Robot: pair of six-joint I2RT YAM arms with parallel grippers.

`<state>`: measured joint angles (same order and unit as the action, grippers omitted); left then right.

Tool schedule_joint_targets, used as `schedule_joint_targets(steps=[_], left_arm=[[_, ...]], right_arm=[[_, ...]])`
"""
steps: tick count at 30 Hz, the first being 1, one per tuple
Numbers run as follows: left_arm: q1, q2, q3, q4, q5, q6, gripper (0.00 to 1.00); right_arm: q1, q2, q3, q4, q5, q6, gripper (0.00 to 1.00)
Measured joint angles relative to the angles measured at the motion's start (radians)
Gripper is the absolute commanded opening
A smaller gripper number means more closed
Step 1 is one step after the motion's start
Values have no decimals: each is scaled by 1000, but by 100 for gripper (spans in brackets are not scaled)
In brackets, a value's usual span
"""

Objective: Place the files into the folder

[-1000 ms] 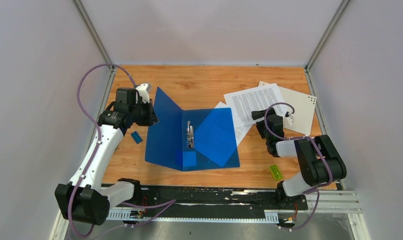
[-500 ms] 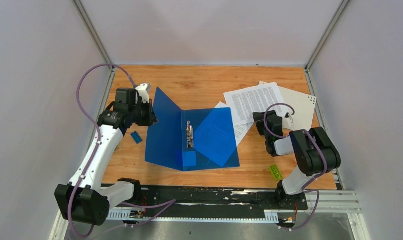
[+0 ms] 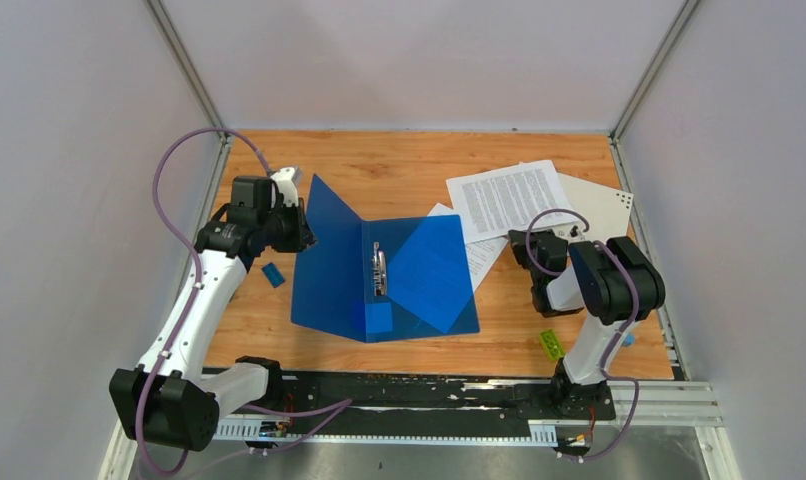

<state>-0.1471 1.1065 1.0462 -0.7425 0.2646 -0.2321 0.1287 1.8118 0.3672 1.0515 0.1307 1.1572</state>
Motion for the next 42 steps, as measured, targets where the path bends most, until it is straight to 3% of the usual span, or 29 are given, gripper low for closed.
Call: schedule_joint_targets(steps=[6, 12, 24, 35, 42], left_arm=[[-2, 3, 16, -1, 6, -8, 0], [-2, 8, 48, -8, -10, -5, 0], [-2, 21, 60, -32, -66, 4, 0], [-2, 36, 60, -23, -67, 7, 0], [-2, 40, 60, -13, -44, 11, 0]], right_arm=[[-13, 1, -8, 51, -19, -36, 0], [-33, -108, 7, -39, -67, -123, 0], [-45, -405, 235, -479, -311, -398, 0], [-24, -593, 251, -821, -765, -465, 0], [-14, -687, 246, -1150, -781, -609, 0]])
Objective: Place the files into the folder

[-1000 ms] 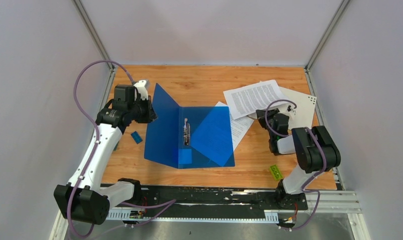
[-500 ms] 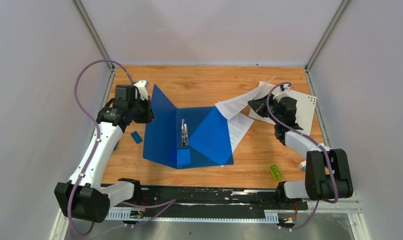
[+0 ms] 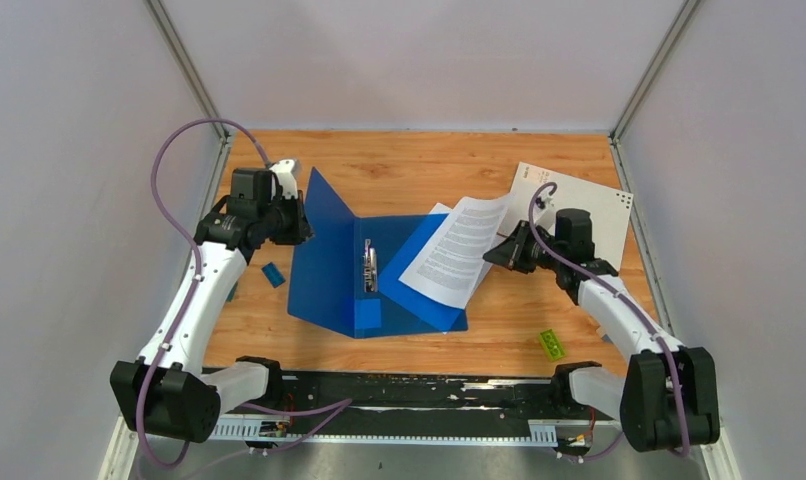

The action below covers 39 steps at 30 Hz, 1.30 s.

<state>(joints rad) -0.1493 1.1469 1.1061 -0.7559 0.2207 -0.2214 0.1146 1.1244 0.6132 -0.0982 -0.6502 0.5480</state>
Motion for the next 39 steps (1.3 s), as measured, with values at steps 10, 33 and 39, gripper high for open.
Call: schedule_joint_targets(steps=[10, 33, 39], left_arm=[[0, 0, -10, 16, 60, 8, 0], [-10, 7, -10, 20, 66, 8, 0], [-17, 8, -10, 21, 65, 8, 0]], right_arm=[[15, 198, 40, -225, 51, -159, 0], [-31, 356, 156, -169, 485, -34, 85], [-31, 413, 166, -105, 520, 8, 85]])
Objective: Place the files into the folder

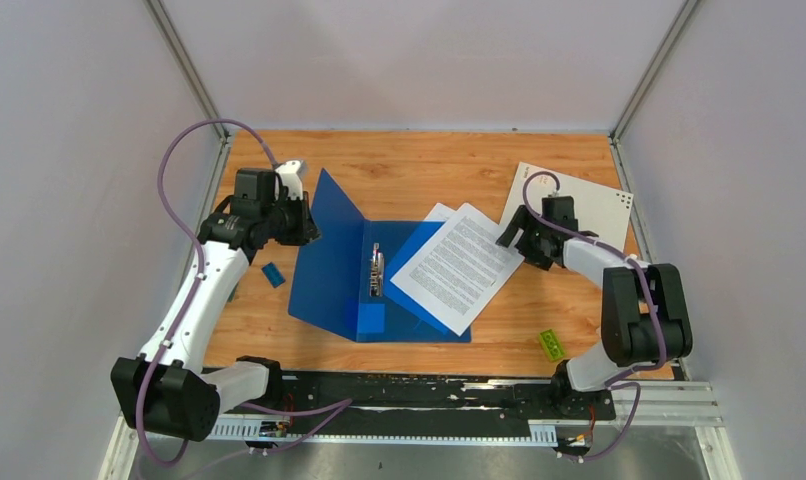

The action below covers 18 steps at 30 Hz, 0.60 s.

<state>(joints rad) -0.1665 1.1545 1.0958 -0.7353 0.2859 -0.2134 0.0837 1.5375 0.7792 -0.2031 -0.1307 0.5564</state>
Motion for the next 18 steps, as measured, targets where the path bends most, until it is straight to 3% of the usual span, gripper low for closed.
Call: schedule_joint_targets(steps=[10, 18], left_arm=[[-20, 4, 0, 11, 0, -1, 0], [-31, 5, 0, 14, -3, -1, 0]], right_arm=[[1, 60, -67, 319, -190, 49, 84], [1, 163, -51, 473, -384, 70, 72]])
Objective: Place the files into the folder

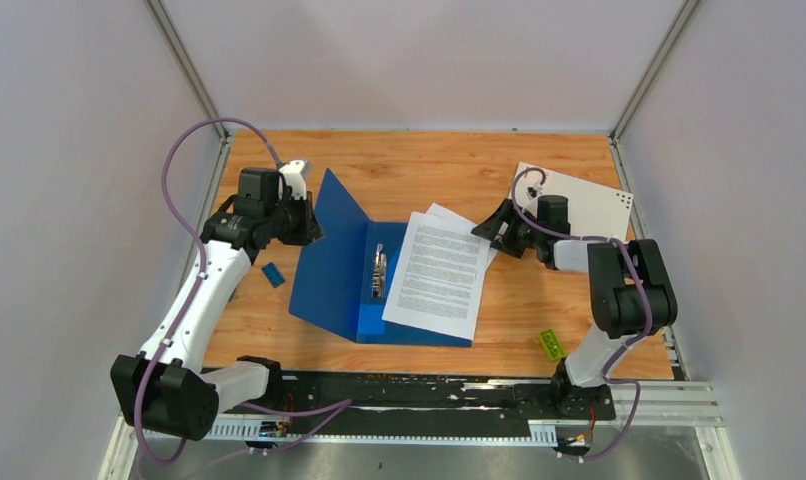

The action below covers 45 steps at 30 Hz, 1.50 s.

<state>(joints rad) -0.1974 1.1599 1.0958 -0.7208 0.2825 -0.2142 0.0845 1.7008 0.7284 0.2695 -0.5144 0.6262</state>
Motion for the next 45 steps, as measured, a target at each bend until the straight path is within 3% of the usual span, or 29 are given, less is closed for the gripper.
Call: schedule_joint_targets(steps=[9, 22, 29, 45], left_arm=[[-5, 0, -5, 3, -4, -3, 0], [-6, 0, -5, 6, -4, -6, 0], [-9, 0, -5, 7, -5, -7, 0], [-13, 0, -5, 8, -5, -8, 0]], right_arm=[[19, 40, 33, 11, -103, -16, 52], [55, 67, 73, 8, -123, -25, 40], [58, 68, 77, 8, -125, -26, 27], [59, 118, 126, -72, -130, -116, 30]])
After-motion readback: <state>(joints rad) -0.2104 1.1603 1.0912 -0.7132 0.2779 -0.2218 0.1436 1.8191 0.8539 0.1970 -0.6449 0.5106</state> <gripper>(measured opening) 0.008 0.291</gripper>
